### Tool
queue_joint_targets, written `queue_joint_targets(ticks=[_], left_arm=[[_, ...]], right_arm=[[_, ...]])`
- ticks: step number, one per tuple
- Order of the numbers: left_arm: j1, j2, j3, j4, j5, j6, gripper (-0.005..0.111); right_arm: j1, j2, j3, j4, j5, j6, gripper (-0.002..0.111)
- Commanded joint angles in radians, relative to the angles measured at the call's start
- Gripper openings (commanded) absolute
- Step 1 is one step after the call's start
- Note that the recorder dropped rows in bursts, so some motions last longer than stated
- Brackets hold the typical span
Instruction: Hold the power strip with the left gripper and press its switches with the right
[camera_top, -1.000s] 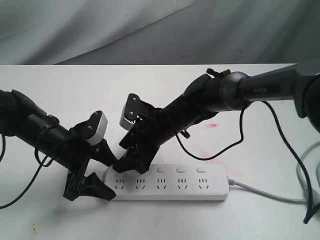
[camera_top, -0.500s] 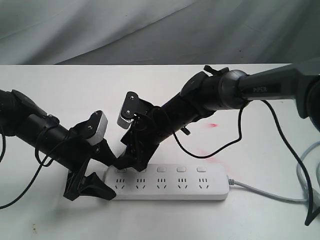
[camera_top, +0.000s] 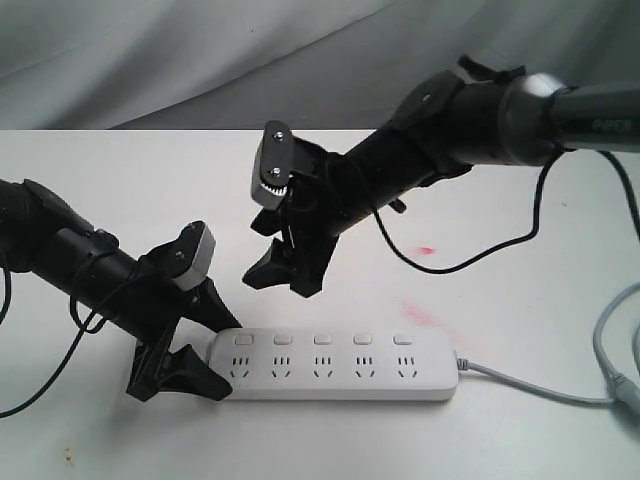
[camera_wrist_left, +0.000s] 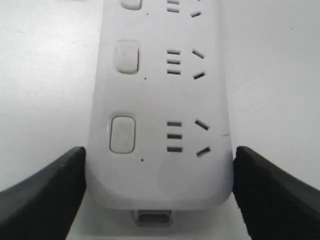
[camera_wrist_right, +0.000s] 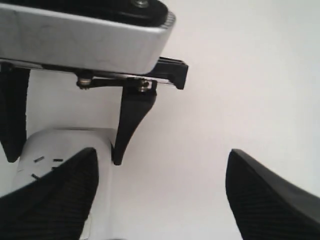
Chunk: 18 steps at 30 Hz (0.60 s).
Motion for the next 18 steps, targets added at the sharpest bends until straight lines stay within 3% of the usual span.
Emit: queue_joint_targets(ticks=[1,18], left_arm=[[-0.004,0.000,-0.004,0.008,-0.003,0.005,0.050],[-0.004,0.000,-0.004,0.008,-0.003,0.005,0.050]], right_arm=[[-0.036,-0.009,0.021,0.005,0.045,-0.019,0.066],[-0.036,0.025,0.146,0.130,-0.036,-0.155,0.066]])
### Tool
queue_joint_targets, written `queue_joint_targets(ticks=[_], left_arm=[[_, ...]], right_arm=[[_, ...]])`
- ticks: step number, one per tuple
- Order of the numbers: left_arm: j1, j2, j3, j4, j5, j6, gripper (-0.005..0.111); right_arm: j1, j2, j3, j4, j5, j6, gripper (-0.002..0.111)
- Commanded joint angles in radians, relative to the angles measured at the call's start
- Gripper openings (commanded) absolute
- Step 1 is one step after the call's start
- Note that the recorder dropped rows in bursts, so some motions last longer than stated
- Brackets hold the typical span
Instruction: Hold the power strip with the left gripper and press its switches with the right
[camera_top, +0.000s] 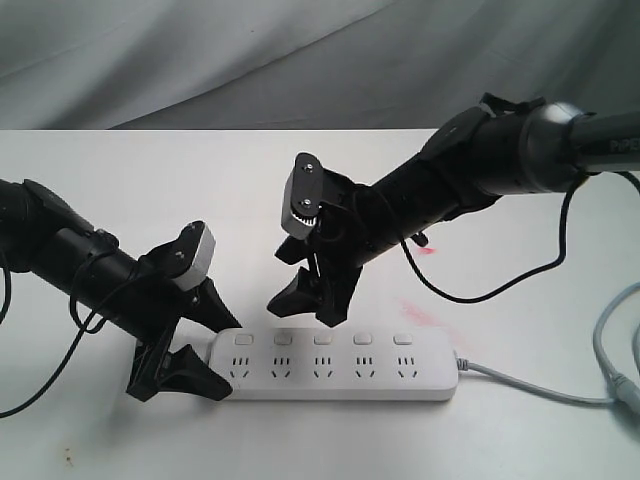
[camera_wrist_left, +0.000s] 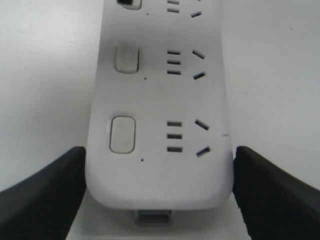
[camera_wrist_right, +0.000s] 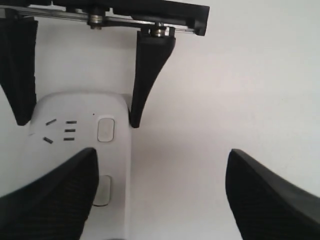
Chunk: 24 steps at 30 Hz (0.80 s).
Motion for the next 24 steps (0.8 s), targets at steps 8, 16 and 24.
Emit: queue_joint_targets(ticks=[8,16,24], left_arm=[[-0.004,0.000,-0.004,0.008,-0.003,0.005,0.050],[-0.004,0.000,-0.004,0.008,-0.003,0.005,0.050],[-0.004,0.000,-0.004,0.008,-0.003,0.005,0.050]], right_arm=[[-0.002,0.067,0.006,0.029,0.022,-0.026,0.066],[-0.002,0.083,0.006,0.029,0.011,-0.026,0.066],[-0.002,0.102,0.006,0.019,-0.010,-0.026,0.066]])
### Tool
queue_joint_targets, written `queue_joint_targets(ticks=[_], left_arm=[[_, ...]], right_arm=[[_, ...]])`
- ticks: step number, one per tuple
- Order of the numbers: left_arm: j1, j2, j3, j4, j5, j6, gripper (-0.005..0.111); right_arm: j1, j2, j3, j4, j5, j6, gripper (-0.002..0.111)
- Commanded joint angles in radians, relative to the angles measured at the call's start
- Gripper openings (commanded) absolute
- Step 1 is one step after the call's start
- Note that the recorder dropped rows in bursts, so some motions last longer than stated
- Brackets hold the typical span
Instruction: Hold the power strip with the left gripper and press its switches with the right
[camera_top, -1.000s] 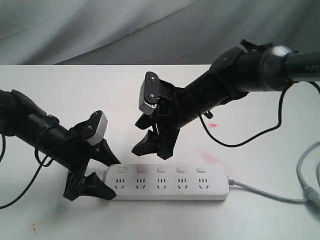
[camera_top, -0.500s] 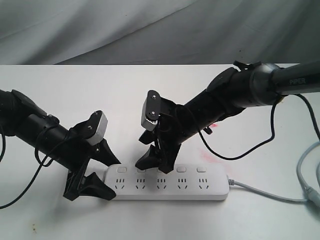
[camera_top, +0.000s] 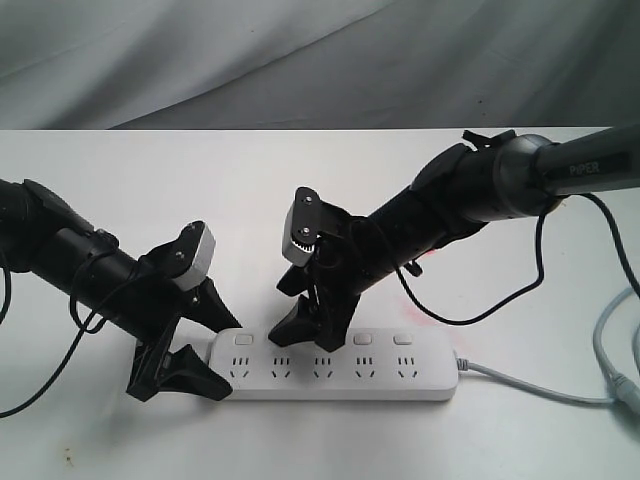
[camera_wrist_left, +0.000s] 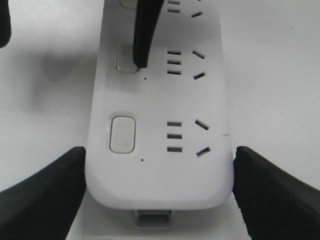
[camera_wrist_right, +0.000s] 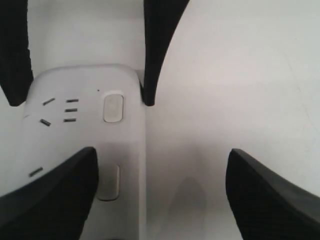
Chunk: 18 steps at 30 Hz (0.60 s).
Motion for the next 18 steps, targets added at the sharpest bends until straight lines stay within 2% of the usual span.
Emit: queue_joint_targets(ticks=[1,14,18], left_arm=[[-0.004,0.000,-0.004,0.008,-0.003,0.005,0.050],[-0.004,0.000,-0.004,0.008,-0.003,0.005,0.050],[-0.004,0.000,-0.004,0.008,-0.003,0.005,0.050]], right_arm=[[-0.002,0.007,0.004,-0.016,-0.029,-0.008,0.066],[-0.002,0.010,0.004,0.012,-0.081,-0.019,0.066],[-0.002,-0.001,0.004,0.038,-0.029,-0.019,0.066]])
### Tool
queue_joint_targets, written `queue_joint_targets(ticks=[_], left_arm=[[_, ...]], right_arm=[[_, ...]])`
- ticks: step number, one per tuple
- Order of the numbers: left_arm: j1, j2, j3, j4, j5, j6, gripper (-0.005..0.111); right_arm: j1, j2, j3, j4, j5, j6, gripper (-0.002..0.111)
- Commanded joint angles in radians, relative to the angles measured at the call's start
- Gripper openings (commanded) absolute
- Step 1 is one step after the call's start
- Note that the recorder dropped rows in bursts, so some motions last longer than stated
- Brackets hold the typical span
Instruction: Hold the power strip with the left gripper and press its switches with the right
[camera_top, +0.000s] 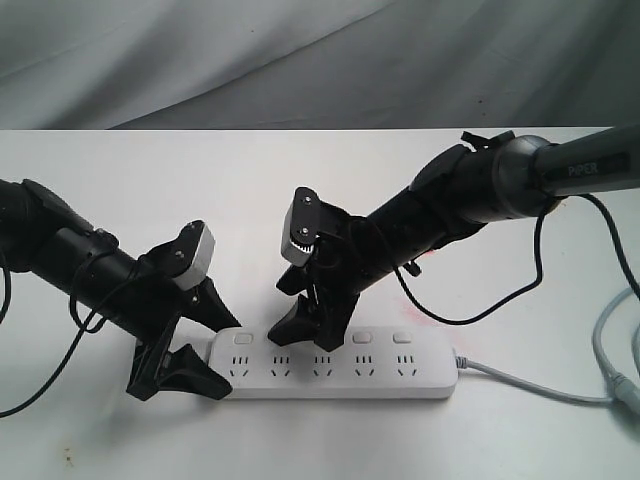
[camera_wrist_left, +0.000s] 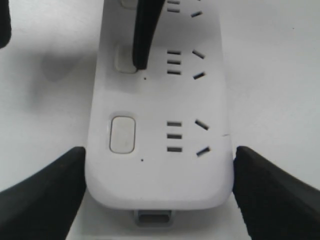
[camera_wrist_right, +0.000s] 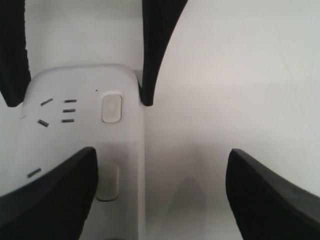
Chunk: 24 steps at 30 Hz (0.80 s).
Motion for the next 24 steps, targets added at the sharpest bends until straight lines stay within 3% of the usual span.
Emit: queue_joint_targets(ticks=[1,24], left_arm=[[-0.004,0.000,-0.004,0.008,-0.001,0.005,0.050],[-0.004,0.000,-0.004,0.008,-0.001,0.005,0.050]], right_arm=[[-0.002,-0.007,0.004,0.038,0.007,-0.018,0.066],[-0.002,0.017,0.004,-0.029,-0.033,0.007,0.066]])
